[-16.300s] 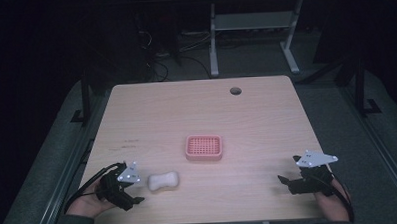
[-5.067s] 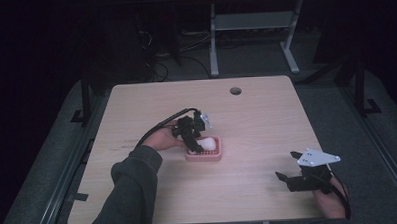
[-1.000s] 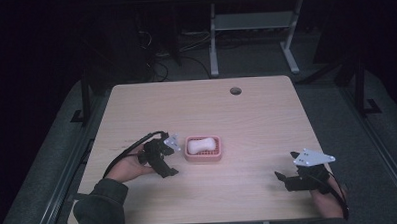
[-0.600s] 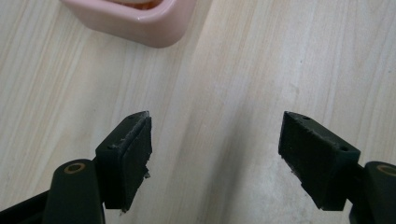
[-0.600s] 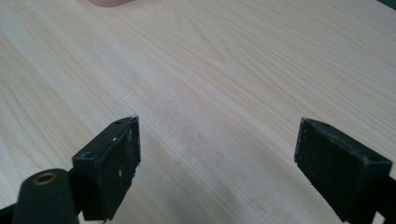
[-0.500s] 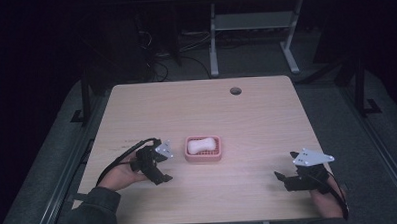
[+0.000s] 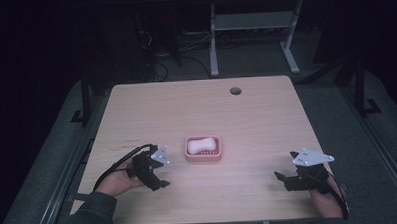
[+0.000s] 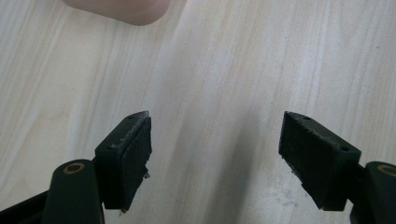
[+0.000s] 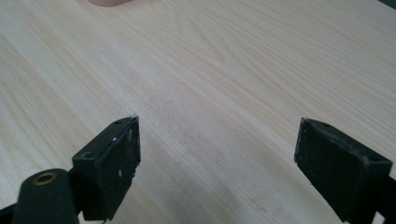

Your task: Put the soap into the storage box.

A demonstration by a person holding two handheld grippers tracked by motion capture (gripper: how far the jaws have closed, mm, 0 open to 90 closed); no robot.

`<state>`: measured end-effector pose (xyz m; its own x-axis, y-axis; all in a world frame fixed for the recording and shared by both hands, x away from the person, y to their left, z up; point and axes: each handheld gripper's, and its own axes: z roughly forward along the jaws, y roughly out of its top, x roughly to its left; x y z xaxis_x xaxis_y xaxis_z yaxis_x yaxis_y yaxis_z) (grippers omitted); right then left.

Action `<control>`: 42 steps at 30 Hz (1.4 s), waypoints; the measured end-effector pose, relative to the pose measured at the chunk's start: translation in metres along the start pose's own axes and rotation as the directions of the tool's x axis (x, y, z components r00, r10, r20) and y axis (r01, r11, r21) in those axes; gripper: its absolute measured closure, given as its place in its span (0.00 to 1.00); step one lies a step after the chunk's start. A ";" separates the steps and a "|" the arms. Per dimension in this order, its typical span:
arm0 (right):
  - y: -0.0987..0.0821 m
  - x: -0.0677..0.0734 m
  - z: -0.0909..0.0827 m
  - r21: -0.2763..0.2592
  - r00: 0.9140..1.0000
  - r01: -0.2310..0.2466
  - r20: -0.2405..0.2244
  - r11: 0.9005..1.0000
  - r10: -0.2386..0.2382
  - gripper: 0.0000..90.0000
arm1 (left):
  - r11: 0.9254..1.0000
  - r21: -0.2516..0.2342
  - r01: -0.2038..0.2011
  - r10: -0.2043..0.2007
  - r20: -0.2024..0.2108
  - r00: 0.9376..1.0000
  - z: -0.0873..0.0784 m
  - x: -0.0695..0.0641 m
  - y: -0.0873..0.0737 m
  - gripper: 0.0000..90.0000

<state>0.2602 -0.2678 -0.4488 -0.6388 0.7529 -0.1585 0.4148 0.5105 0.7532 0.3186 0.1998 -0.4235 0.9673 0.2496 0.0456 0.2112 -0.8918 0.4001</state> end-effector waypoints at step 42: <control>0.003 0.005 0.000 0.009 1.000 0.025 0.004 1.000 -0.025 0.15 | 0.997 -0.005 0.078 -0.079 -0.031 0.996 -0.003 -0.019 -0.056 0.28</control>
